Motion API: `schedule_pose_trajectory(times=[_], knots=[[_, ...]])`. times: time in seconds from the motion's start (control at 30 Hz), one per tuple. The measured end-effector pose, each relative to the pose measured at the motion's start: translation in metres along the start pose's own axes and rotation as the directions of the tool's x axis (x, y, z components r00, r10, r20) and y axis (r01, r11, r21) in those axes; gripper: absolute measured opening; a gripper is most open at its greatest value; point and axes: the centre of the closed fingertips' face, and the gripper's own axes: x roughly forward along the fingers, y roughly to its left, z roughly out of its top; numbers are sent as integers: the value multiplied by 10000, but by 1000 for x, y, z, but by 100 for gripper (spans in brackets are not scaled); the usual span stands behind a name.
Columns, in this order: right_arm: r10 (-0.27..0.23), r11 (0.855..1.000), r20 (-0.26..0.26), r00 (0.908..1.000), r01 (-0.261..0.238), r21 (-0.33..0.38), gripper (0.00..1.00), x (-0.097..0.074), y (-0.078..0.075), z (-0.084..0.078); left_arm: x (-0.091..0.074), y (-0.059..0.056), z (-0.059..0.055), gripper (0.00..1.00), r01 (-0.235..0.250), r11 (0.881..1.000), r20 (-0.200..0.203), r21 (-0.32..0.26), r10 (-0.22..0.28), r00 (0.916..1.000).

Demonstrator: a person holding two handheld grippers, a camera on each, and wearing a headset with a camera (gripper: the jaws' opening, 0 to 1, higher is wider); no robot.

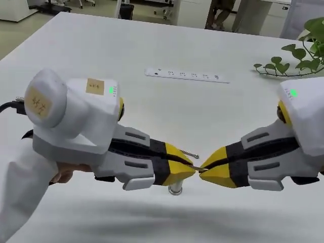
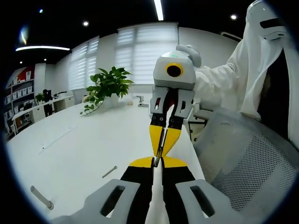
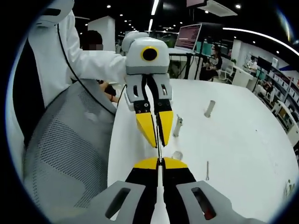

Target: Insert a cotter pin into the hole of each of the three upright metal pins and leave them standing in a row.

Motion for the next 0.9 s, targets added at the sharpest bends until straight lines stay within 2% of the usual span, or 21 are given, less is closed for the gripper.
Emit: schedule_pose_trajectory(times=[0.07, 0.1, 0.13, 0.23, 0.27, 0.4, 0.47, 0.57, 0.7, 0.83, 0.9], knots=[[-157, 9999, -110, 9998, 158, 54, 0, -2, -4, -3, -1, 2, -3, 15, -43, 9994, -44, -357, 41, 10000], [-217, 9996, -207, 9995, 220, 147, 0, -2, -6, -7, -2, 3, -3, 22, -68, 9996, -37, -288, 67, 10000], [-336, 9991, -414, 9986, 345, 228, 0, -3, -9, -13, -3, 8, -5, 29, -332, 9992, -64, -208, 331, 9994], [-556, 9954, -884, 9945, 621, 726, 0, -4, -15, -28, -6, 17, -13, 36, -723, 9972, -391, -191, 715, 9967], [-573, 9948, -936, 9940, 647, 783, 0, -4, -18, -32, -7, 22, -17, 37, -900, 9958, -632, -144, 889, 9940], [-564, 9948, -1666, 9844, 696, 749, 0, -2, -19, -48, -5, 30, -21, 36, -1075, 9942, -896, -49, 1067, 9903], [-586, 9947, -1836, 9813, 730, 726, 0, 0, -20, -51, -2, 33, -23, 36, -1096, 9940, -1100, 35, 1093, 9879], [-517, 9900, -2173, 9747, 786, 1170, 0, 3, -21, -58, 4, 33, -28, 35, -926, 9951, -1530, 339, 967, 9835], [-528, 9928, -2400, 9693, 768, 917, 0, 7, -23, -62, 13, 32, -31, 33, -709, 9952, -1944, 677, 828, 9774], [-499, 9939, -2562, 9653, 734, 829, 0, 9, -25, -65, 20, 32, -39, 27, -361, 9947, -2501, 967, 594, 9664], [-491, 9939, -2570, 9652, 726, 827, 0, 9, -26, -65, 22, 33, -39, 25, -332, 9947, -2537, 972, 570, 9656]])
